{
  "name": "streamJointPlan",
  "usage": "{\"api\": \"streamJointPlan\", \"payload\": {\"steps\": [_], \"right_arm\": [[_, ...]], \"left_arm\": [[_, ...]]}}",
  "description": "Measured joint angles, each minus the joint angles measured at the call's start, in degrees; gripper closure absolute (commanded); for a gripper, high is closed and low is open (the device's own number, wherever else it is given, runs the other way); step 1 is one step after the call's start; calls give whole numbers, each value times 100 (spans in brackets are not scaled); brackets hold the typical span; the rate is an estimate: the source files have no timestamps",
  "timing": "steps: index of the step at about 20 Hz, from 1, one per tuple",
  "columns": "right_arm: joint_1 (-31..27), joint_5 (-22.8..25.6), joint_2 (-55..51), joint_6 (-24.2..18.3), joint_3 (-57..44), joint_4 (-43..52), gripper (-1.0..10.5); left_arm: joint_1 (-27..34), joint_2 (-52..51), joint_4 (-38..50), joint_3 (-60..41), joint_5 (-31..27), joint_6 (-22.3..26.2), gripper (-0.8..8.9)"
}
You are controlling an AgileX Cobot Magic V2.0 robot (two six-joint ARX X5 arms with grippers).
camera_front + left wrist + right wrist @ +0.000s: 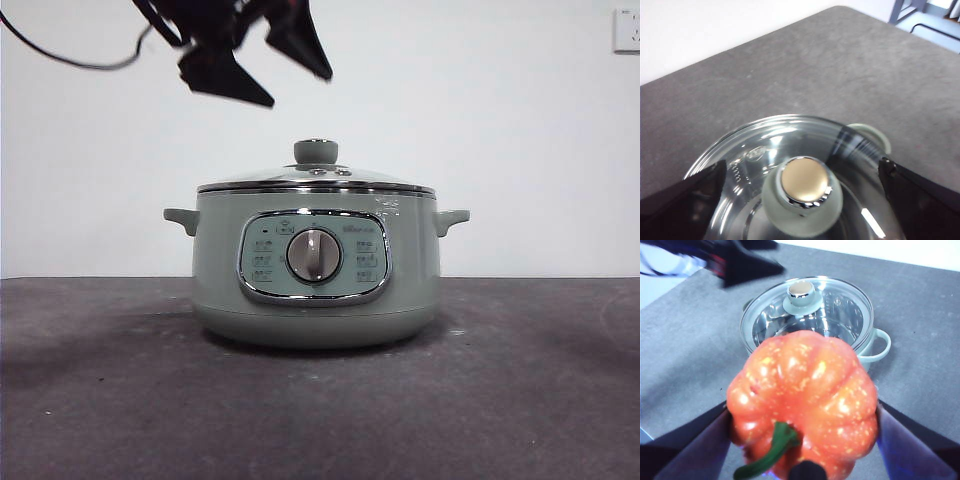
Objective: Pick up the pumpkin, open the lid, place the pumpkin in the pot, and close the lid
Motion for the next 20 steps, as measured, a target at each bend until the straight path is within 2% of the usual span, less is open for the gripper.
{"api": "streamJointPlan", "payload": {"steps": [5, 9, 12, 16, 18, 20], "right_arm": [[0, 0, -37, 0, 0, 0, 957], [0, 2, -31, 0, 0, 0, 957], [0, 2, -31, 0, 0, 0, 957], [0, 2, -31, 0, 0, 2, 957], [0, 2, -31, 0, 0, 2, 957], [0, 2, -31, 0, 0, 2, 957]], "left_arm": [[-76, 494, 426, 0, -50, 4, 99], [-160, 680, 433, 0, -133, 4, 100], [-229, 686, 409, 0, -138, 4, 298], [-313, 686, 177, 0, -245, 7, 421], [-326, 686, 179, 0, -330, 7, 535], [-326, 686, 179, 0, -378, 7, 604]]}}
